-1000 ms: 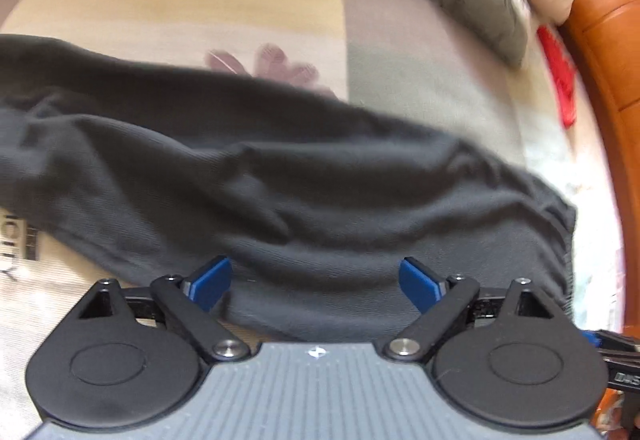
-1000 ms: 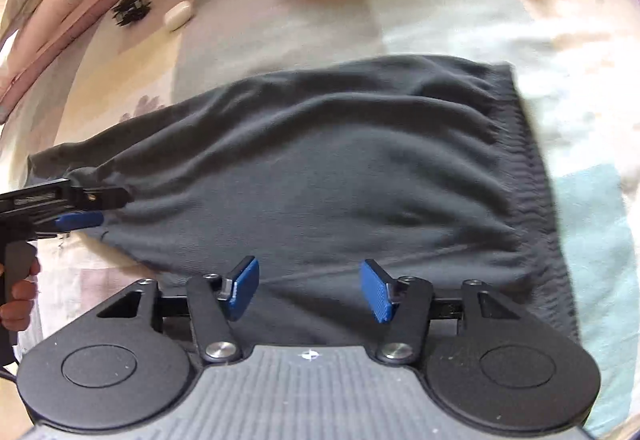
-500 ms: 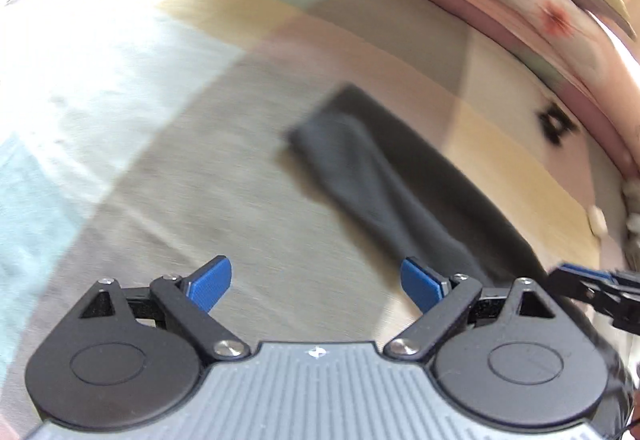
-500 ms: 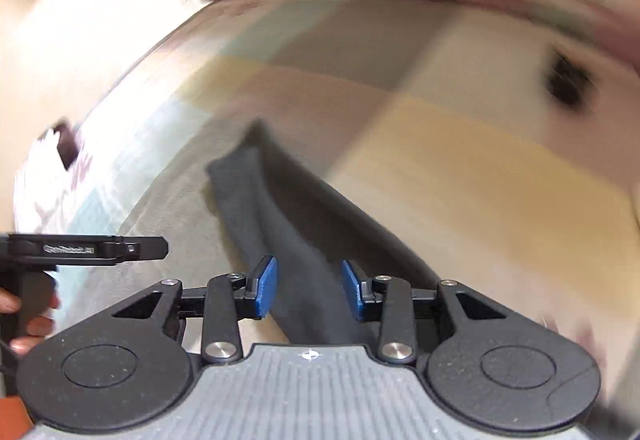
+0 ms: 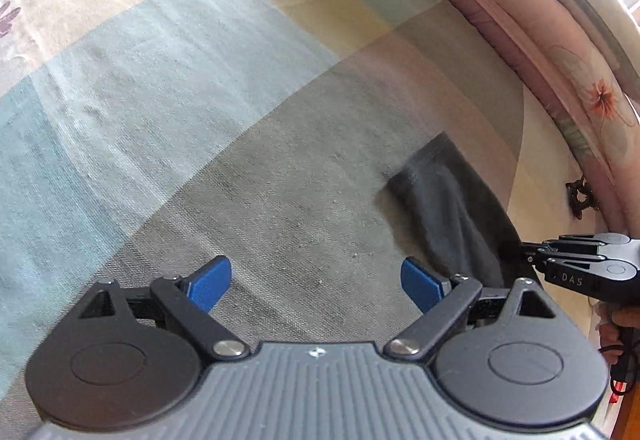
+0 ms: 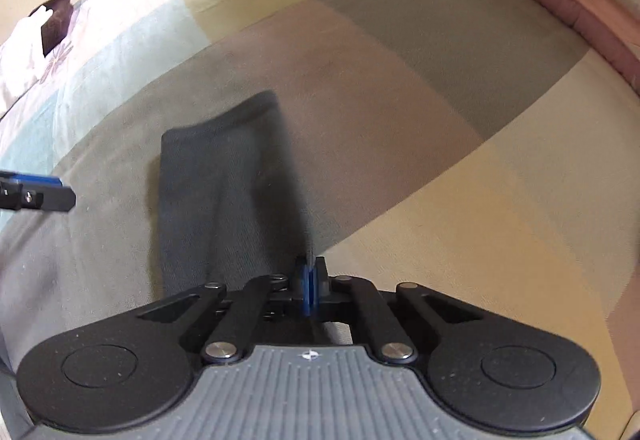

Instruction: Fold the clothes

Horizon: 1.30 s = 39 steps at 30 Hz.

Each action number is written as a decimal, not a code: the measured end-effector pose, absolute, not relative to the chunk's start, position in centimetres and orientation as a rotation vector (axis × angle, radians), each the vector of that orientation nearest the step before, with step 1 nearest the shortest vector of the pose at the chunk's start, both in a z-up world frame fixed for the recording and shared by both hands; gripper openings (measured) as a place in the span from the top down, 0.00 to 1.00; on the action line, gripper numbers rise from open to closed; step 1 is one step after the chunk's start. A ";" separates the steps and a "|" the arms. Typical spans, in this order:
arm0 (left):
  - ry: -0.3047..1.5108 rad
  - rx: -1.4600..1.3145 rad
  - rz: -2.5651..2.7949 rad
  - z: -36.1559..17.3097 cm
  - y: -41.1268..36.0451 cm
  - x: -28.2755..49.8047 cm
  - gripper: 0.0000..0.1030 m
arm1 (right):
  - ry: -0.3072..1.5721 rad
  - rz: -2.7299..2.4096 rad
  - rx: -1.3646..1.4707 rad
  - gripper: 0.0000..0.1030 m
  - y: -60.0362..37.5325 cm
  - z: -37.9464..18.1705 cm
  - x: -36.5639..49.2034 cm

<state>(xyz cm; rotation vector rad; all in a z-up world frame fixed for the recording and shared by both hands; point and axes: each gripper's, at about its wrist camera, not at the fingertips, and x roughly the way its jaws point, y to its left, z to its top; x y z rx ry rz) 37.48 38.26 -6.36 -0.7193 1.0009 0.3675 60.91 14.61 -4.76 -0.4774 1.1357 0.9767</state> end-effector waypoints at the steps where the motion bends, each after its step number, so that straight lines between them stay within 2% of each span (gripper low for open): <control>1: 0.998 -0.722 0.354 -6.4 38.0 37.8 0.11 | 1.133 0.973 -0.470 0.98 14.6 -4.3 61.3; 8: 1.006 -0.693 0.267 -6.1 36.4 40.4 0.11 | 1.148 0.908 -0.473 0.96 13.4 -5.2 64.4; 12: 0.998 -0.656 0.226 -5.9 35.8 41.8 0.11 | 1.103 0.862 -0.358 0.79 10.8 -3.2 64.4; 15: 0.989 -0.604 0.183 -5.8 35.2 43.3 0.11 | 1.106 0.833 -0.262 0.78 7.6 -2.1 64.2; 23: 0.993 -0.495 0.034 -5.3 31.8 46.9 0.11 | 1.243 0.720 -0.236 0.76 -4.0 -3.0 61.8; 27: 1.010 -0.409 -0.112 -5.0 27.9 48.4 0.11 | 1.263 0.752 -0.262 0.66 -8.1 -3.7 59.4; 36: 1.140 -0.190 -0.423 -6.5 18.0 49.3 0.11 | 1.234 0.853 -0.327 0.67 -10.3 -5.9 57.3; 37: 1.144 -0.167 -0.440 -6.6 17.1 49.1 0.11 | 1.237 0.866 -0.335 0.77 -10.2 -6.2 57.2; 38: 1.148 -0.145 -0.456 -6.7 16.2 48.9 0.11 | 1.229 0.876 -0.350 0.97 -10.2 -6.3 57.1; 39: 1.150 -0.137 -0.464 -6.7 15.6 48.8 0.11 | 1.220 0.879 -0.348 0.97 -10.2 -6.1 57.1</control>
